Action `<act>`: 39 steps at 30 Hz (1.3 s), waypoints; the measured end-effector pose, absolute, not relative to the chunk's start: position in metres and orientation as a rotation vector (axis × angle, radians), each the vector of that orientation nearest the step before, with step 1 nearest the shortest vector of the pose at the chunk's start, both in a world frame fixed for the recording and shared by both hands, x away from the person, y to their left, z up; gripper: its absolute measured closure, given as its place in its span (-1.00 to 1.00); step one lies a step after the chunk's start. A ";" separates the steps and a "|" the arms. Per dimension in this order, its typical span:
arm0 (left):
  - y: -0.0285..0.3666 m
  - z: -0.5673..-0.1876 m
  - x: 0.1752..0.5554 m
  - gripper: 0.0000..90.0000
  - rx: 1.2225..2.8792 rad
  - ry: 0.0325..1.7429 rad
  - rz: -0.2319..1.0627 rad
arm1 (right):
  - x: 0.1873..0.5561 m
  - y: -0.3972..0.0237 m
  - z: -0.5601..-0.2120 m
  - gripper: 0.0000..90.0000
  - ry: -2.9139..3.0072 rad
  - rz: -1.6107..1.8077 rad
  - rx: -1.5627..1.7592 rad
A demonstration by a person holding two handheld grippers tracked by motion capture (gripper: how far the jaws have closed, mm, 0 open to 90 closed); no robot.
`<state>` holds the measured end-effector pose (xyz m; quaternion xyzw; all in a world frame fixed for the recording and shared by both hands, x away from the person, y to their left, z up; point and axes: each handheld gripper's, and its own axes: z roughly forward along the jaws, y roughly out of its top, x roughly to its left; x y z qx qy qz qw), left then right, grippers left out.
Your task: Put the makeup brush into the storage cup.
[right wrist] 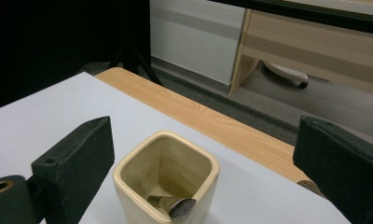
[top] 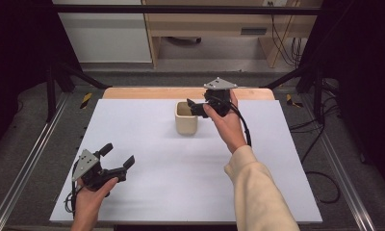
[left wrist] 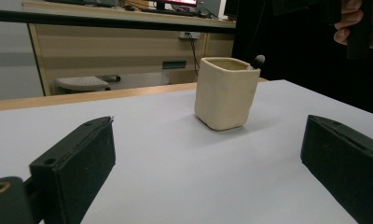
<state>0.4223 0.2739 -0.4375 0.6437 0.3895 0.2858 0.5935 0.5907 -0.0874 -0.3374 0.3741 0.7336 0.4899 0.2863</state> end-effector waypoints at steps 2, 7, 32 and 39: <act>0.274 -0.437 0.422 -0.95 1.494 0.907 0.665 | 0.589 -0.090 -0.337 -0.87 1.954 1.319 1.000; 0.276 -0.438 0.422 -0.95 1.489 0.910 0.664 | 0.583 -0.098 -0.334 -0.87 1.933 1.347 1.019; 0.282 -0.437 0.422 -0.97 1.466 0.900 0.662 | 0.546 -0.148 -0.322 -0.89 1.855 1.417 1.033; 0.285 -0.436 0.421 -0.97 1.454 0.902 0.667 | 0.538 -0.161 -0.322 -0.89 1.841 1.422 1.032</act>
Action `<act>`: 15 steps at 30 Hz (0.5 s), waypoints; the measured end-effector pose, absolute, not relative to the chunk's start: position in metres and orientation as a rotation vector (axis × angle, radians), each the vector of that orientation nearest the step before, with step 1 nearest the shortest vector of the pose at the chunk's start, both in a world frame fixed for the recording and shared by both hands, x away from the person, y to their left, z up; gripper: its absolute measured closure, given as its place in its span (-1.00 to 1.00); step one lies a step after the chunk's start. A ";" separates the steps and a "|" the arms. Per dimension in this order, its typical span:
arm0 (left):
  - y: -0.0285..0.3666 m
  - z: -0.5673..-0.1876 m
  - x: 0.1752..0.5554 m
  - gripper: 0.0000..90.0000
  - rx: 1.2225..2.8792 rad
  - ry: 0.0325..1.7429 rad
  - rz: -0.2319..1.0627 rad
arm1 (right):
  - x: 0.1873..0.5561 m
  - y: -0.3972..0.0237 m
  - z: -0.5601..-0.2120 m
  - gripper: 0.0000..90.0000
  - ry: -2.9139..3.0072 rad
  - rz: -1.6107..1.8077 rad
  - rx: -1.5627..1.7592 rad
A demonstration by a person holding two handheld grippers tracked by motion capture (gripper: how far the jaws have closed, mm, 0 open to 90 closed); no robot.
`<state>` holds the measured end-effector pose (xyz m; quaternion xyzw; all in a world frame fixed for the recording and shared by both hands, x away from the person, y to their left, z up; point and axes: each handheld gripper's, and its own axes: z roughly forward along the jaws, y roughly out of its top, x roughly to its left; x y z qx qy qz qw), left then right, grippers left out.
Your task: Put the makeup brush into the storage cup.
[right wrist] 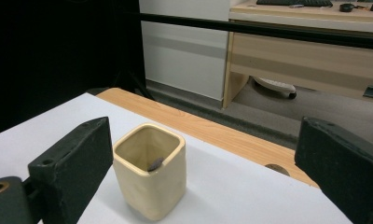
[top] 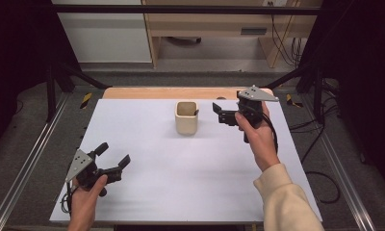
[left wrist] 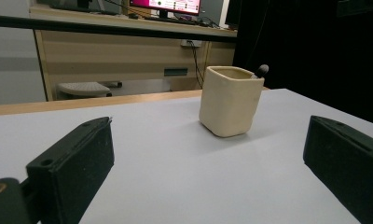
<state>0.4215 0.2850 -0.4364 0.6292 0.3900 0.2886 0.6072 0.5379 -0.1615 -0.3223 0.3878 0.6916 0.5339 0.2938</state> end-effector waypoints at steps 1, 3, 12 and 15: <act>0.285 -0.436 0.421 -0.97 1.454 0.901 0.668 | 0.537 -0.164 -0.322 -0.89 1.837 1.423 1.033; 0.286 -0.436 0.421 -0.97 1.455 0.899 0.667 | 0.534 -0.168 -0.322 -0.90 1.829 1.429 1.039; 0.290 -0.436 0.421 -0.97 1.448 0.891 0.668 | 0.521 -0.187 -0.327 -0.90 1.807 1.432 1.024; 0.291 -0.435 0.421 -0.97 1.448 0.889 0.668 | 0.517 -0.193 -0.329 -0.90 1.798 1.436 1.014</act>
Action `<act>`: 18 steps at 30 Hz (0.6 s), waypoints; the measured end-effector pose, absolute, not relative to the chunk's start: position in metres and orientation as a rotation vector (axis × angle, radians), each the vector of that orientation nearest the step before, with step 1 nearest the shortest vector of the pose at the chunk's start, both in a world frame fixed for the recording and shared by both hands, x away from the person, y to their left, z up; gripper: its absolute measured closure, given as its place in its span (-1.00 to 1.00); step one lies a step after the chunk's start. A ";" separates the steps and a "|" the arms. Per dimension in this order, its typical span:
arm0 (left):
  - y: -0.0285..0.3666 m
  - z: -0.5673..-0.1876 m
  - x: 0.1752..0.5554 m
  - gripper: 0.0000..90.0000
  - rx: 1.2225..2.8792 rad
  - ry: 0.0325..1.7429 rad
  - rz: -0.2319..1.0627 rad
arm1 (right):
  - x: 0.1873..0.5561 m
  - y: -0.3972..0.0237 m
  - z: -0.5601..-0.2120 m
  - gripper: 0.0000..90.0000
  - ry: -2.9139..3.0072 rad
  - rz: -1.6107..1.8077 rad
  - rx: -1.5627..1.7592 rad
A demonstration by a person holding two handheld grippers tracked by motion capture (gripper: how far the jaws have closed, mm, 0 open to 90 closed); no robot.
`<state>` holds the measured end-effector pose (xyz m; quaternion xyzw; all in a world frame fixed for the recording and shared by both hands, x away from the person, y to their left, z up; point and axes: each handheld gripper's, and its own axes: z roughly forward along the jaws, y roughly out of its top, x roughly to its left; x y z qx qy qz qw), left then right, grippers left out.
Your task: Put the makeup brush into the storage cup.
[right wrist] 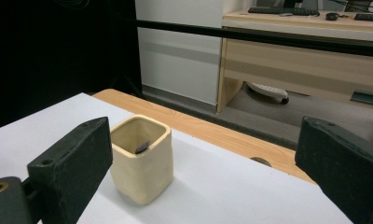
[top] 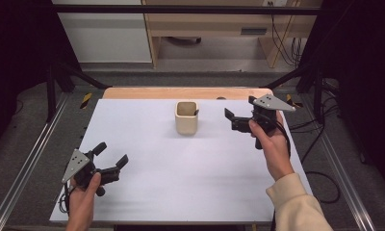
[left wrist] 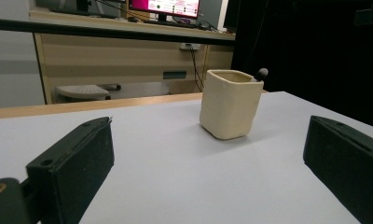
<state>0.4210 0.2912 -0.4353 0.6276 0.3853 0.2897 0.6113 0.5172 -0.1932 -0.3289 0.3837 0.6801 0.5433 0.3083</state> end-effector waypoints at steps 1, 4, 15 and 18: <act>0.292 -0.435 0.421 -0.97 1.448 0.888 0.668 | 0.516 -0.195 -0.330 -0.90 1.798 1.435 1.012; 0.292 -0.435 0.421 -0.97 1.449 0.886 0.668 | 0.512 -0.200 -0.332 -0.90 1.792 1.437 1.010; 0.294 -0.435 0.421 -0.97 1.447 0.878 0.666 | 0.501 -0.212 -0.341 -0.90 1.794 1.440 0.985; 0.294 -0.434 0.421 -0.97 1.445 0.878 0.667 | 0.498 -0.215 -0.343 -0.90 1.796 1.439 0.985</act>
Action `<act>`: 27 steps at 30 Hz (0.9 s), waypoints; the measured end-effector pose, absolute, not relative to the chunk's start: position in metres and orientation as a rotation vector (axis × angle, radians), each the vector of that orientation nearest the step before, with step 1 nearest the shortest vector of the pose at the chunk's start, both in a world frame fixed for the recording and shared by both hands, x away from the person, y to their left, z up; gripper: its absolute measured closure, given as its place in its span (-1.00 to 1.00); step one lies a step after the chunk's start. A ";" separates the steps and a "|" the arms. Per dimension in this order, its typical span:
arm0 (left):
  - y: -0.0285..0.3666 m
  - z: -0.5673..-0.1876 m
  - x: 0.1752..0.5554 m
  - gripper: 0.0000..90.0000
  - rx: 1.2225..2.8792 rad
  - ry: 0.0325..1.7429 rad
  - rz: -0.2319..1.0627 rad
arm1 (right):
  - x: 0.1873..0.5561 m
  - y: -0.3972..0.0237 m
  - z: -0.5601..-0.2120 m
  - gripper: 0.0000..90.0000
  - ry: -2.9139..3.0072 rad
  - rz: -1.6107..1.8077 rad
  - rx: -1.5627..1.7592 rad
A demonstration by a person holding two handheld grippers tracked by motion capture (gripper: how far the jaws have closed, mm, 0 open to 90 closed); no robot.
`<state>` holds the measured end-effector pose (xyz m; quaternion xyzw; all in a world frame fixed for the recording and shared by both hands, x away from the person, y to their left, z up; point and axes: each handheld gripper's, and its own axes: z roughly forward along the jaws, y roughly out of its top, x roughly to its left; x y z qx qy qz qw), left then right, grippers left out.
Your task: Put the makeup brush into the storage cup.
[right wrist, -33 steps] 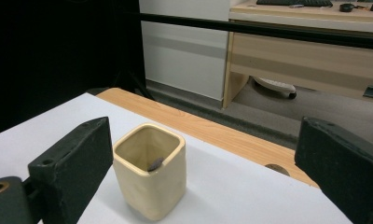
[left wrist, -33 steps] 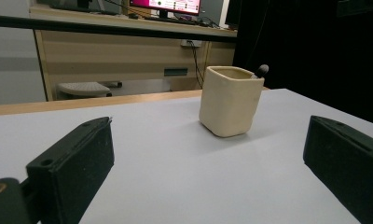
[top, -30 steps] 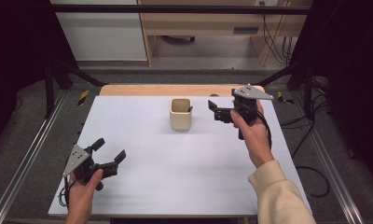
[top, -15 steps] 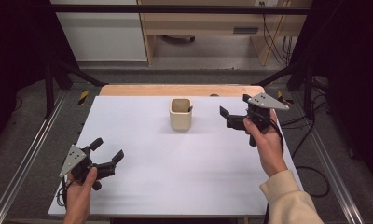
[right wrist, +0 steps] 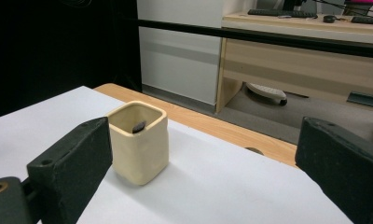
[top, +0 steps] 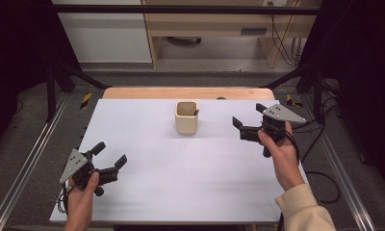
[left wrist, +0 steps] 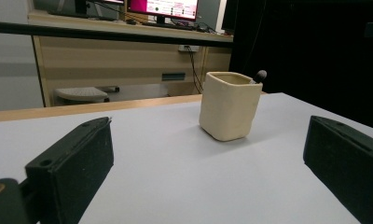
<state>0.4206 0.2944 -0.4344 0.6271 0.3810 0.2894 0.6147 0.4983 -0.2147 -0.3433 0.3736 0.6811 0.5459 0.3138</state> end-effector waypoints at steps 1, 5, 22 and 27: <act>0.295 -0.434 0.421 -0.97 1.445 0.877 0.666 | 0.498 -0.216 -0.344 -0.90 1.793 1.440 0.987; 0.295 -0.434 0.420 -0.97 1.442 0.871 0.666 | 0.495 -0.219 -0.346 -0.90 1.787 1.441 0.982; 0.304 -0.432 0.419 -0.98 1.447 0.850 0.663 | 0.472 -0.232 -0.371 -0.90 1.803 1.444 0.933; 0.305 -0.431 0.418 -0.98 1.452 0.822 0.658 | 0.464 -0.238 -0.381 -0.90 1.806 1.440 0.923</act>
